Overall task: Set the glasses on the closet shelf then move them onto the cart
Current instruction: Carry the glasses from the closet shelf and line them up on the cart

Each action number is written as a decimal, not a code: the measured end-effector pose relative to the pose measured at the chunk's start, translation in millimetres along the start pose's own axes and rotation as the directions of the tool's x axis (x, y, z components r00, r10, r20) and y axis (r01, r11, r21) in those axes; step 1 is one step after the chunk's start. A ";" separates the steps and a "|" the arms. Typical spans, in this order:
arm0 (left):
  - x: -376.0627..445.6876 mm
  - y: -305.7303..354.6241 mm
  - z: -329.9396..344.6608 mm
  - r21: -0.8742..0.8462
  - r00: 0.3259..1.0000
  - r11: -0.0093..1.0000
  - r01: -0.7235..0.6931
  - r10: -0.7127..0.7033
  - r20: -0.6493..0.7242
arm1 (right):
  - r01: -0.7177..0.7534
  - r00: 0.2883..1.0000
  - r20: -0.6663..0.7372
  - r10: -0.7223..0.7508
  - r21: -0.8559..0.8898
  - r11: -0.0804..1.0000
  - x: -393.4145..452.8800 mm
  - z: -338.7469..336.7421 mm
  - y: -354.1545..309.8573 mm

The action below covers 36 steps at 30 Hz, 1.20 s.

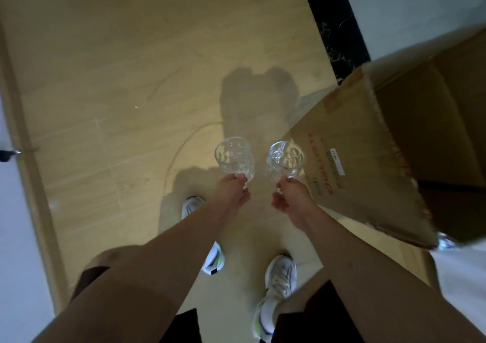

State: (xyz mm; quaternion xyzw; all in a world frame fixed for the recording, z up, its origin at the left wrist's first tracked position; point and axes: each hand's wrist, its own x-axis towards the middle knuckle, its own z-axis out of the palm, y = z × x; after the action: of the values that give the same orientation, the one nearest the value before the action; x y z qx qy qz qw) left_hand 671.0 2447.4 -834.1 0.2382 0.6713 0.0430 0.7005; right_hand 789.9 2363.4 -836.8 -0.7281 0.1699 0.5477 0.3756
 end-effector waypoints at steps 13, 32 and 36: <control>-284.3 229.9 -20.4 -0.042 0.989 0.990 -0.132 0.134 0.054 | 0.215 0.975 0.088 -0.205 -0.118 0.969 -314.3 18.4 -197.9; -520.9 530.5 -99.2 -0.100 0.738 0.733 -0.673 0.674 -0.023 | 0.699 0.689 0.310 -0.655 -0.048 0.713 -544.6 116.3 -446.8; -570.3 542.8 -98.3 -0.170 0.706 0.688 -0.705 0.702 -0.087 | 0.755 0.610 0.409 -0.679 -0.039 0.654 -582.0 115.4 -472.5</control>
State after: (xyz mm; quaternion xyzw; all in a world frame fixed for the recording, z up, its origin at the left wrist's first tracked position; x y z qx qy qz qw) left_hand 663.3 2737.0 -95.5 0.4085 0.5268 0.3739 0.6448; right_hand 824.6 2664.5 -141.4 -0.6564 -0.2670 0.4872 0.5103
